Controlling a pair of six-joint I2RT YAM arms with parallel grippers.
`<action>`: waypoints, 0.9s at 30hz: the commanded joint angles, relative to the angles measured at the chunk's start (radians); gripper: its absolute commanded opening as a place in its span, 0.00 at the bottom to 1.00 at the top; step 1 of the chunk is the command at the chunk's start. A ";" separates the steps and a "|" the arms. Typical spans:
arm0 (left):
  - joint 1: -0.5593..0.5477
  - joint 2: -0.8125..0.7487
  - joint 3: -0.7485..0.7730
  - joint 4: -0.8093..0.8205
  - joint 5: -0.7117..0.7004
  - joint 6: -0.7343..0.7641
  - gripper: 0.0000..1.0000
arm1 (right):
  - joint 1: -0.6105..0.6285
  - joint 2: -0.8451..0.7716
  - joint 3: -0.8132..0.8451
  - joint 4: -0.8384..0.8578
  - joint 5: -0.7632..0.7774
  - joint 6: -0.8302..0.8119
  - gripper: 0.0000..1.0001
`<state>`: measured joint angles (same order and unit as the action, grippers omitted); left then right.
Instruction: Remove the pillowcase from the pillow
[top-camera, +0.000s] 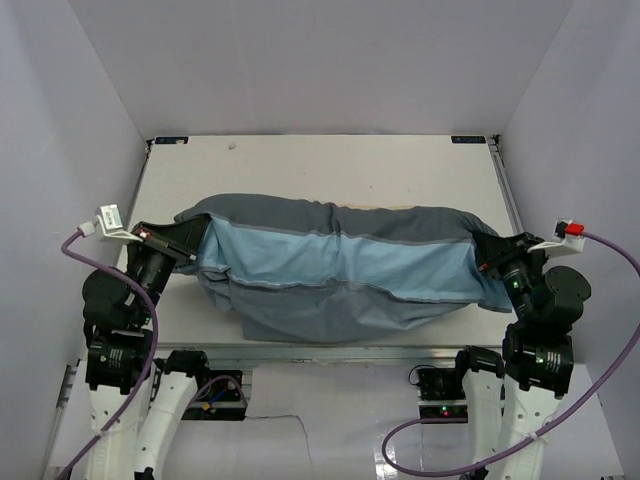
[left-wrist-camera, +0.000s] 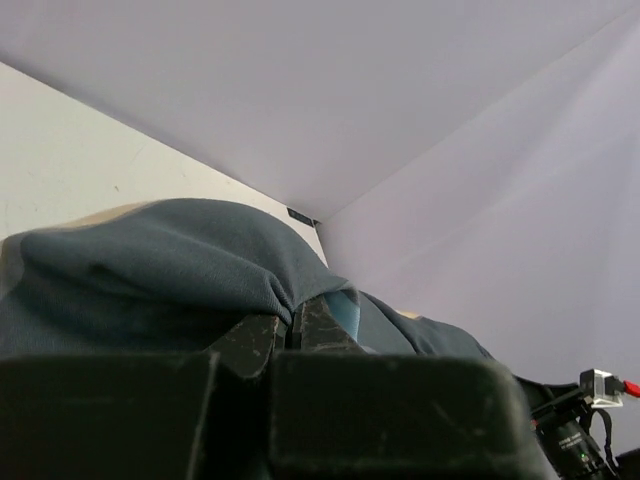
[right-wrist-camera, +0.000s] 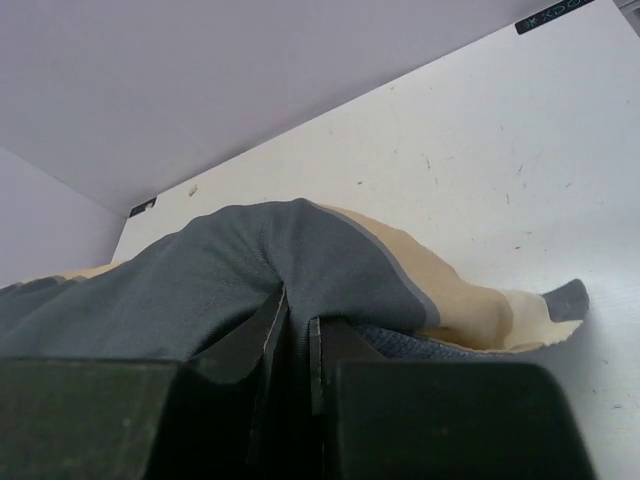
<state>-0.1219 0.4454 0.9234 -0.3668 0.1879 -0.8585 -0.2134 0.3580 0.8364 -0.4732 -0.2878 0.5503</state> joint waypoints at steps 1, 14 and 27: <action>-0.004 0.025 -0.012 0.026 -0.085 -0.044 0.00 | 0.003 0.025 0.038 0.086 0.032 0.014 0.08; 0.066 0.933 0.253 0.330 -0.024 0.167 0.27 | 0.012 0.793 0.061 0.633 -0.114 0.171 0.22; 0.120 1.142 0.538 0.309 0.193 0.340 0.98 | 0.034 1.187 0.496 0.587 -0.173 -0.032 0.90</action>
<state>0.0010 1.6505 1.3293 0.0303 0.3607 -0.6060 -0.1852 1.5627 1.2091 0.1375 -0.4629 0.5850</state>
